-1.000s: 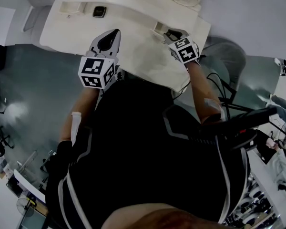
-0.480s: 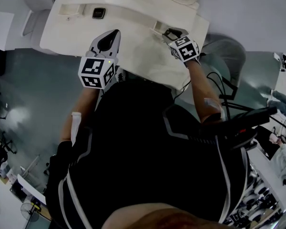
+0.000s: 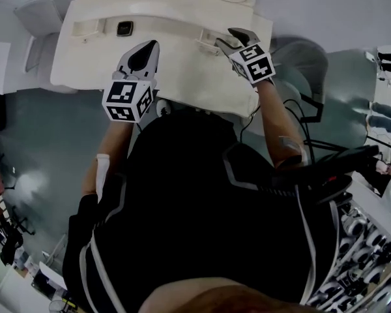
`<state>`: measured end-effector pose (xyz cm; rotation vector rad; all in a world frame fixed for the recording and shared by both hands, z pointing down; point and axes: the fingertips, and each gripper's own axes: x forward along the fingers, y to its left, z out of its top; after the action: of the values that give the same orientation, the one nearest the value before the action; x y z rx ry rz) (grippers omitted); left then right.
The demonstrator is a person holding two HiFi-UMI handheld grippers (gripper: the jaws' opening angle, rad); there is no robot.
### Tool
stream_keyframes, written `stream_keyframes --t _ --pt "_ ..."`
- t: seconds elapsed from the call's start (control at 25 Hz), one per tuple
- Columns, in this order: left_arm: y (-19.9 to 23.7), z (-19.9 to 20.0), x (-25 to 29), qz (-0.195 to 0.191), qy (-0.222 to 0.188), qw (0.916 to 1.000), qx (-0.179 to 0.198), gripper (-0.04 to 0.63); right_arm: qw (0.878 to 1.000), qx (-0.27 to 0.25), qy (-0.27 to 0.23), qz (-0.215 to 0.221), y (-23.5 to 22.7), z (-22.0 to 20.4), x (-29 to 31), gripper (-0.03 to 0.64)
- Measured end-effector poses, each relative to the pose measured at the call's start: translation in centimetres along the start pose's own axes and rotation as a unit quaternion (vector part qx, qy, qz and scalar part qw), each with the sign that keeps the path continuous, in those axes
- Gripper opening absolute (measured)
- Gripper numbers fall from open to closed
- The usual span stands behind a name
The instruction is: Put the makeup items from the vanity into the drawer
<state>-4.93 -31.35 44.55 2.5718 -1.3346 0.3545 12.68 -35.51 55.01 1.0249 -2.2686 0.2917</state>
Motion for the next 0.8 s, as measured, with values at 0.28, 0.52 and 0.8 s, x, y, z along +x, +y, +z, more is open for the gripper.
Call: stream_keyframes --t 0.28,0.52,0.8 --pt "-0.8 3.3 0.4 -0.053 -0.038 0.9978 0.017 0.003 0.993 0.042 -0.107 -0.036 -1.3 7.4 -6.4 0.192" --pt "-0.7 6.1 0.3 -0.095 -0.047 0.9942 0.019 0.003 0.981 0.056 -0.174 -0.072 -1.8 12.4 -11.3 0.163" --pt "-0.4 10.6 0.2 -0.126 -0.076 0.9891 -0.002 0.003 0.962 0.064 -0.231 -0.133 -2.1 16.0 -16.8 0.091"
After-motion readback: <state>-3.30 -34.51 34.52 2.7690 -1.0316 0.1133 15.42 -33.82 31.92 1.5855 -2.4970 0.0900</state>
